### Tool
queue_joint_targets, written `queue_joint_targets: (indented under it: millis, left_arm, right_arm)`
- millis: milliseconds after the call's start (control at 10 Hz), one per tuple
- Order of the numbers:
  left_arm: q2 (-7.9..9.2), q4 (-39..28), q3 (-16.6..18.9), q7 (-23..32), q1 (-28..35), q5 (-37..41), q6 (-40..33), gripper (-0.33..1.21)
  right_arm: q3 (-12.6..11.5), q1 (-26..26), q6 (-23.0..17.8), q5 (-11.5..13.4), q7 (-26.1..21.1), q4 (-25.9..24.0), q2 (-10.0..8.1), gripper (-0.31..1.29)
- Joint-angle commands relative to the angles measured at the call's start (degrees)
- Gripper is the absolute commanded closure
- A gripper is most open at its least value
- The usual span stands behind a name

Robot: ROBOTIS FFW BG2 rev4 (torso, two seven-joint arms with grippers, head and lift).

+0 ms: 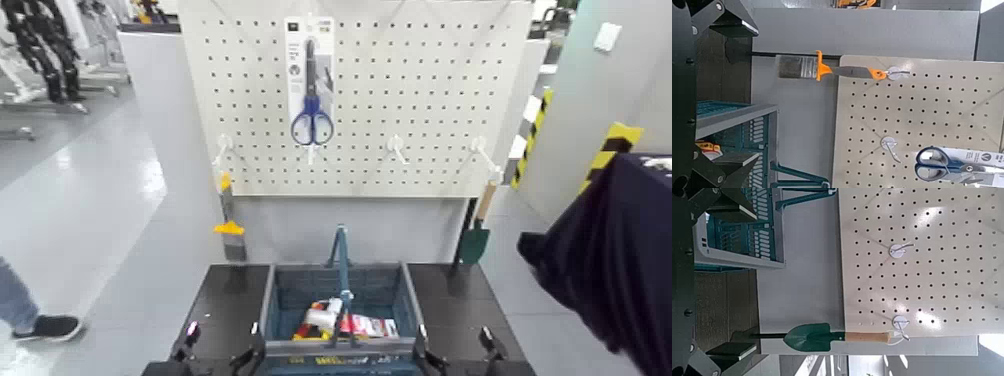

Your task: Put the yellow paint brush into the crate.

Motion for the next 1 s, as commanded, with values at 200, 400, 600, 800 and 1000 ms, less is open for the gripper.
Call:
queue_joint_targets:
  millis: [200,400,600,800,1000]
  left_arm:
    - [-1.39,0.0,6.2,-9.2,-1.4,1.3,2.8,0.19]
    - [-1.92,0.0,10.6,-16.2,-3.3,2.1,5.4,0.18]
    - [-1.48,-0.1,14.4,-19.6,-5.2,2.0,7.4,0.18]
    - [0.63,-0.1,17.5,-22.7,-7.7,2.1,10.1,0.18]
    - [2.65,1.2,18.6,-27.8,-11.3,2.0,13.8,0.18]
  right_arm:
    - [0.0,0.0,0.1,0.0,0.0,0.1,0.00,0.15]
    - [0.0,0.1,0.3,0.0,0.0,0.1,0.00,0.15]
    - [0.0,0.1,0.3,0.0,0.0,0.1,0.09,0.15]
    - [0.1,0.0,0.4,0.1,0.0,0.1,0.00,0.15]
    - [0.2,0.0,0.5,0.1,0.0,0.1,0.09,0.15]
